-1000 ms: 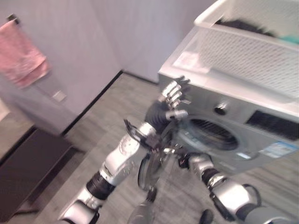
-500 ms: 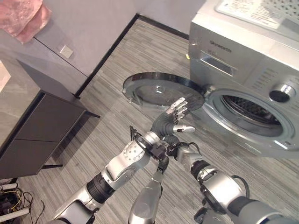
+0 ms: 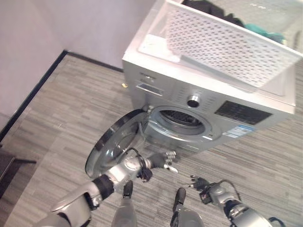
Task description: Grab the laundry basket,head to the washer,open it,put in the laundry and shut it.
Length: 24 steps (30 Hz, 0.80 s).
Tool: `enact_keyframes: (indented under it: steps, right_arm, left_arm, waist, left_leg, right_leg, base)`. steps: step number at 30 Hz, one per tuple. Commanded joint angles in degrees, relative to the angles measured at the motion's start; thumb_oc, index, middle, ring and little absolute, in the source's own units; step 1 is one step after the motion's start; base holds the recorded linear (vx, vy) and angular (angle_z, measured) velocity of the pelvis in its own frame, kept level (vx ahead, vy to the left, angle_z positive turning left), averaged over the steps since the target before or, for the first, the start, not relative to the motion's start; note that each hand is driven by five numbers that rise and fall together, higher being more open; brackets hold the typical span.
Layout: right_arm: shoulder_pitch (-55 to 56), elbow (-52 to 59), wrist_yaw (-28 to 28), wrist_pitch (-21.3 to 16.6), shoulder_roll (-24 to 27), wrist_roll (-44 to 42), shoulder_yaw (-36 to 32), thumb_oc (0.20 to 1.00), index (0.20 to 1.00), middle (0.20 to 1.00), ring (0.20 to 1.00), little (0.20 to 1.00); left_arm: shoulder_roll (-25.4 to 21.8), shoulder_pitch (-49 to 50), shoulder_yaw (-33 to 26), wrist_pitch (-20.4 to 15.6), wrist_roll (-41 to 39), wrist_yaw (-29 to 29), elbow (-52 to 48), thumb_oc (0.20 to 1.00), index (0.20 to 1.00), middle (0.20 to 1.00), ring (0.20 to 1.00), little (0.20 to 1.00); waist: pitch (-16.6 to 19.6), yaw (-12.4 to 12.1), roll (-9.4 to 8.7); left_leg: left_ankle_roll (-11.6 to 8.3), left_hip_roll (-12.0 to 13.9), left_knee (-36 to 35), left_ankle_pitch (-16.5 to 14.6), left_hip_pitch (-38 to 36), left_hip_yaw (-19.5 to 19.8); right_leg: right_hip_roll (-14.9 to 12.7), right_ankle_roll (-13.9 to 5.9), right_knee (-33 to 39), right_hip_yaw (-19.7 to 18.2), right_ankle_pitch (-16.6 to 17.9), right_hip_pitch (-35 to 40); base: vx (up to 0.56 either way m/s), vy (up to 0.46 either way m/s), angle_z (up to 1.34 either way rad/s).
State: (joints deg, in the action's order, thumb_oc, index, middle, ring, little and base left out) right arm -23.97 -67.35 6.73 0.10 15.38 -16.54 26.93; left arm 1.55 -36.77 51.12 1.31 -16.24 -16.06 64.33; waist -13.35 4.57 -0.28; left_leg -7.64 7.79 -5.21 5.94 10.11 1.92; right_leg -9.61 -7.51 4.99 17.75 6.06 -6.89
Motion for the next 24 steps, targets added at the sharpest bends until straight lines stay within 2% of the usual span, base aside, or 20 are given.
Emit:
enact_keyframes:
  steps: [1, 2, 3, 4, 6, 9, 14, 20, 24]
  right_arm:
    - [-3.87, 3.96, -2.57, -0.98, -4.48, -7.37, 1.77, 1.0, 1.0, 1.0, 1.0, 1.0]
    - [-1.03, 16.27, -3.33, -2.57, -2.81, -11.2, 1.25, 1.0, 1.0, 1.0, 1.0, 1.0]
    - [-1.01, 16.39, -3.36, -2.5, -2.77, -11.2, 1.27, 1.0, 1.0, 1.0, 1.0, 1.0]
    - [0.18, 19.95, -3.63, -3.73, -2.23, -12.63, 0.77, 1.0, 1.0, 1.0, 1.0, 1.0]
    - [3.54, 28.11, -3.91, -5.16, -0.08, -13.39, 0.33, 1.0, 1.0, 1.0, 1.0, 1.0]
    - [8.02, 31.86, -3.41, -5.49, 2.24, -11.65, 0.7, 1.0, 1.0, 1.0, 1.0, 1.0]
    - [10.63, 28.49, -4.48, -4.52, 3.99, -6.32, 0.21, 1.0, 1.0, 1.0, 1.0, 1.0]
    - [9.84, 22.61, -5.2, -3.1, 2.5, -3.1, 0.67, 1.0, 1.0, 1.0, 1.0, 1.0]
    - [9.69, 21.22, -5.12, -2.69, 1.83, -3.29, 0.75, 1.0, 1.0, 1.0, 1.0, 1.0]
  left_arm:
    - [1.87, -8.64, 1.41, 1.74, 24.61, 7.51, 11.62, 1.0, 1.0, 1.0, 1.0, 1.0]
    - [-1.68, -12.04, -3.28, 2.76, 30.72, 14.24, 16.19, 1.0, 1.0, 1.0, 1.0, 1.0]
    - [-1.67, -12.07, -3.32, 2.75, 30.74, 14.25, 16.22, 1.0, 1.0, 1.0, 1.0, 1.0]
    - [-3.19, -14.49, -6.98, 3.22, 30.32, 18.04, 17.04, 1.0, 1.0, 1.0, 1.0, 1.0]
    - [-4.94, -16.34, -11.53, 3.42, 29.73, 18.69, 19.12, 1.0, 1.0, 1.0, 1.0, 1.0]
    - [-6.91, -16.92, -15.89, 3.1, 28.07, 21.54, 19.83, 1.0, 1.0, 1.0, 1.0, 1.0]
    - [-8.16, -13.66, -18.69, 2.53, 27.22, 24.16, 18.42, 1.0, 1.0, 1.0, 1.0, 1.0]
    - [-7.73, -10.37, -19.19, 2.68, 25.87, 24.78, 18.11, 1.0, 1.0, 1.0, 1.0, 1.0]
    - [-7.32, -8.83, -19.04, 2.73, 25.19, 24.37, 18.12, 1.0, 1.0, 1.0, 1.0, 1.0]
  waist:
    - [-0.72, 0.58, -1.36]
    - [-0.76, 2.18, -3.07]
    - [-0.61, 2.3, -3.12]
    - [-0.48, 2.69, -3.64]
    - [-0.46, 3.87, -4.52]
    - [-0.64, 4.22, -5.0]
    - [-1.26, 2.99, -4.23]
    - [-1.75, 1.53, -3.47]
    - [-1.51, 1.43, -3.44]
  left_leg:
    - [0.26, 1.9, 0.21, -3.89, -2.35, -2.91]
    - [-0.15, 2.35, 0.21, -3.94, -1.18, -3.93]
    - [-0.1, 2.19, 0.21, -3.74, -0.9, -3.87]
    - [-0.22, 2.27, 0.21, -3.58, -0.4, -3.88]
    - [-0.54, 2.74, 0.21, -3.35, 0.32, -4.67]
    - [-0.87, 3.02, 0.21, -3.1, 0.66, -4.9]
    - [-1.01, 2.97, 0.21, -2.83, 0.78, -4.31]
    - [-1.1, 2.96, 0.21, -2.96, 0.52, -4.42]
    - [-1.01, 2.79, 0.21, -2.92, 0.61, -4.53]
  right_leg:
    - [-1.96, -0.83, -1.94, -4.51, 0.92, -7.2]
    - [-1.35, -1.16, -1.05, -5.53, 1.81, -8.52]
    - [-1.5, -1.17, -1.03, -5.51, 1.95, -8.75]
    - [-1.33, -1.21, -0.85, -5.68, 2.21, -9.2]
    - [-1.3, -1.72, -0.47, -5.9, 2.82, -10.05]
    - [-1.51, -1.73, -0.34, -5.56, 2.95, -10.45]
    - [-2.06, -1.66, -0.14, -4.38, 2.79, -9.76]
    - [-1.95, -1.58, 0.01, -4.06, 2.54, -8.88]
    - [-2.07, -1.62, 0.01, -4.08, 2.63, -8.87]
  base:
    - [-0.09, -0.033, -0.59]
    - [-0.05, -0.034, -0.54]
    - [-0.03, -0.053, -0.44]
    - [-0.01, -0.056, -0.31]
    - [0.0, -0.07, -0.26]
    - [0.01, -0.065, -0.1]
    - [0.0, -0.032, 0.01]
    - [-0.01, -0.004, 0.03]
    - [-0.01, 0.002, 0.04]
